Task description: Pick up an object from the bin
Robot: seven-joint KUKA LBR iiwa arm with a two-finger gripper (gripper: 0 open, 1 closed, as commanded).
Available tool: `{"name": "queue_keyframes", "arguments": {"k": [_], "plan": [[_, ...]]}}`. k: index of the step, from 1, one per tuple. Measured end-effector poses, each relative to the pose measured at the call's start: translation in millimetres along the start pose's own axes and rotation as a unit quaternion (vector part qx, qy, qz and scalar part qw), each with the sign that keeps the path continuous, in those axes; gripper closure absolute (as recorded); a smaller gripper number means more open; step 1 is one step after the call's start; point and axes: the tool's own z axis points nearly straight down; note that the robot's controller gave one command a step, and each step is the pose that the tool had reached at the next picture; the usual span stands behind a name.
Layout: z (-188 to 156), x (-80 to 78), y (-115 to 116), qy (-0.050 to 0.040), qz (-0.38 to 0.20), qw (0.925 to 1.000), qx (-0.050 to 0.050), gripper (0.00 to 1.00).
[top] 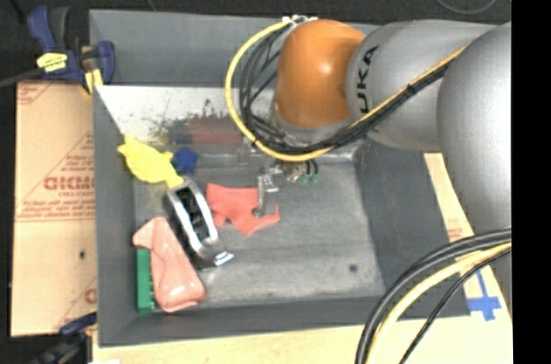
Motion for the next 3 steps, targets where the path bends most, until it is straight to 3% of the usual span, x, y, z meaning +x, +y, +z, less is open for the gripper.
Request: {"name": "queue_keyframes", "arguments": {"k": [1,2,3], "plan": [[15,1.5,2,0.0005,-0.004,1.0000,0.000,0.00],[-3,10.1,-9,0.0074,-0.012,0.9999,-0.001,0.00],[-5,13.1,-12,-0.0093,-0.029,0.9995,0.001,0.00]]}}
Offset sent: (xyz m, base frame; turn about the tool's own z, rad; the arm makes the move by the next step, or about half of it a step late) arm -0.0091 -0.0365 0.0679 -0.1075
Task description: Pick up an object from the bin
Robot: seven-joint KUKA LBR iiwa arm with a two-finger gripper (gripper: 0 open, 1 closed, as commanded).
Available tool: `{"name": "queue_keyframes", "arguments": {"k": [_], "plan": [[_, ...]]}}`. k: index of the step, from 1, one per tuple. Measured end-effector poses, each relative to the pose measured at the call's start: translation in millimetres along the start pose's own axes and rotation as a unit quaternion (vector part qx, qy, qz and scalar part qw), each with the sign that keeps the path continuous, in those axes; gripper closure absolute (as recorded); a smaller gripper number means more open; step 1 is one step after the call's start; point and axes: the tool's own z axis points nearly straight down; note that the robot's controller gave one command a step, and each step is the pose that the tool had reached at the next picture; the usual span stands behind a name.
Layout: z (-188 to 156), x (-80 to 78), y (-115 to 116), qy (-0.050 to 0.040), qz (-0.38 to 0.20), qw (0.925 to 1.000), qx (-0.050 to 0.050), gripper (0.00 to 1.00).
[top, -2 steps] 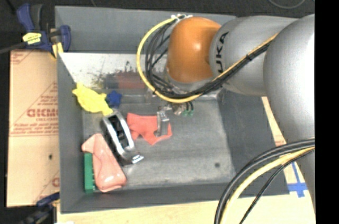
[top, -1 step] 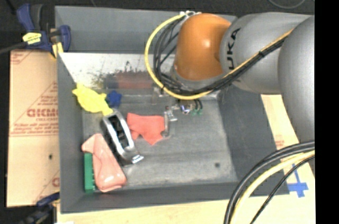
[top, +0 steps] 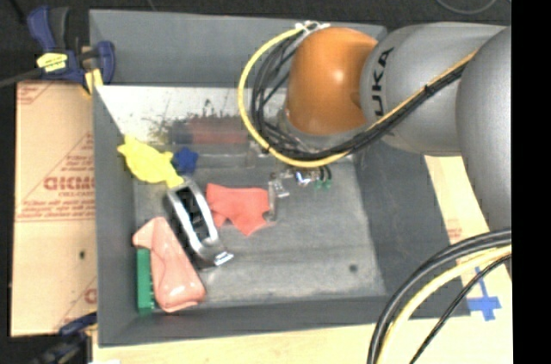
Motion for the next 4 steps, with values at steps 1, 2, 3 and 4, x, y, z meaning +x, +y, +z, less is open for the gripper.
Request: {"name": "queue_keyframes", "arguments": {"k": [1,2,3,4], "plan": [[47,7.8,7,0.0126,-0.067,0.9977,-0.002,0.00],[71,1.5,8,-0.0028,-0.162,0.9868,0.000,1.00],[71,1.5,8,-0.0028,-0.161,0.9869,0.000,1.00],[33,0.1,11,0.0011,-0.169,0.9857,0.000,1.00]]}}
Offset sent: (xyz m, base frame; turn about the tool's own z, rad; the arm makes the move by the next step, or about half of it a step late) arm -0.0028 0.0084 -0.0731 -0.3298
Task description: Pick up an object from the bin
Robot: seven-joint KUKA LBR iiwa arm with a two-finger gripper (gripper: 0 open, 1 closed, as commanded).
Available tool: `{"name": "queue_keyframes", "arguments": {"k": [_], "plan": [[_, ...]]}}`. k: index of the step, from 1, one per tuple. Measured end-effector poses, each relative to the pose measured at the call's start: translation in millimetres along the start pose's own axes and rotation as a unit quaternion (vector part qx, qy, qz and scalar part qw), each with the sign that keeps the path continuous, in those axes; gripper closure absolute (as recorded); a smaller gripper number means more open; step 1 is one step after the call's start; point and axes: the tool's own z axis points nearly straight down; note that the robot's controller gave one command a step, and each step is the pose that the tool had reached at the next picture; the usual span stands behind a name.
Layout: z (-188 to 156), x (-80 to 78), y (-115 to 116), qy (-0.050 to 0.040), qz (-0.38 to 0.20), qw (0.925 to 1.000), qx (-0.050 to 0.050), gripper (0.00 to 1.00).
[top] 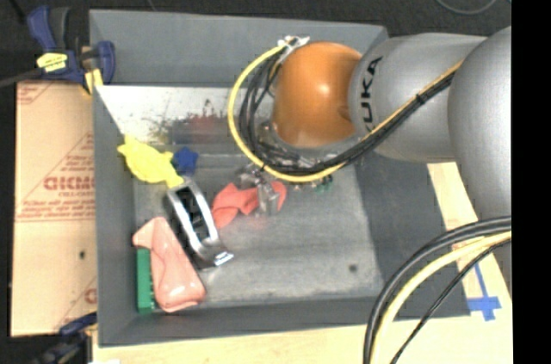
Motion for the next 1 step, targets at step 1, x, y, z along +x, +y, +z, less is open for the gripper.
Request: {"name": "queue_keyframes", "arguments": {"k": [1], "plan": [[-20.3,-7.5,2.7,-0.0097,-0.006,0.9999,0.004,1.00]]}}
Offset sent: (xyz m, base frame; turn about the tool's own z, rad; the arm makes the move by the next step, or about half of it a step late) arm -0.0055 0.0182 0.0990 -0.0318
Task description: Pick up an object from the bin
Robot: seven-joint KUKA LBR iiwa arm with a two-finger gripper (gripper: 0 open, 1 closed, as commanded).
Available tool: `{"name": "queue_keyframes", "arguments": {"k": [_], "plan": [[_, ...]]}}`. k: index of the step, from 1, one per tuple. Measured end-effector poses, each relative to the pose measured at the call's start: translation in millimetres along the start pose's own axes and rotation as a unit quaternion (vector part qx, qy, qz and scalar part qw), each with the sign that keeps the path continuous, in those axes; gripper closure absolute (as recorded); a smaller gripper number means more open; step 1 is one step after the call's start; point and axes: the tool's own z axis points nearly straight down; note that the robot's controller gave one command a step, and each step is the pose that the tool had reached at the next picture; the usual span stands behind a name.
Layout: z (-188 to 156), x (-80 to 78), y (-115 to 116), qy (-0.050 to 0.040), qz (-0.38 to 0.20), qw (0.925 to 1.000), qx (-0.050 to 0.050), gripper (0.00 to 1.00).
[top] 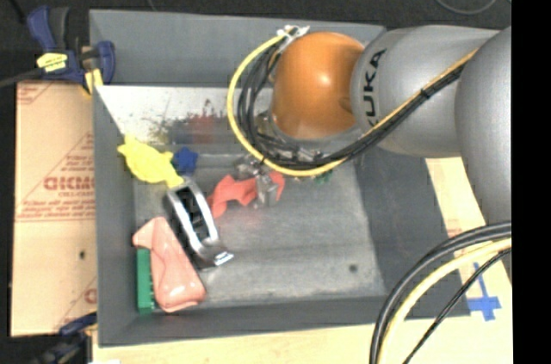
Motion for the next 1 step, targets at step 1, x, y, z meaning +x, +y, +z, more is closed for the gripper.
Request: {"name": "queue_keyframes", "arguments": {"k": [1], "plan": [[-79.9,-0.7,12.5,0.0077,-0.006,0.9999,-0.003,1.00]]}}
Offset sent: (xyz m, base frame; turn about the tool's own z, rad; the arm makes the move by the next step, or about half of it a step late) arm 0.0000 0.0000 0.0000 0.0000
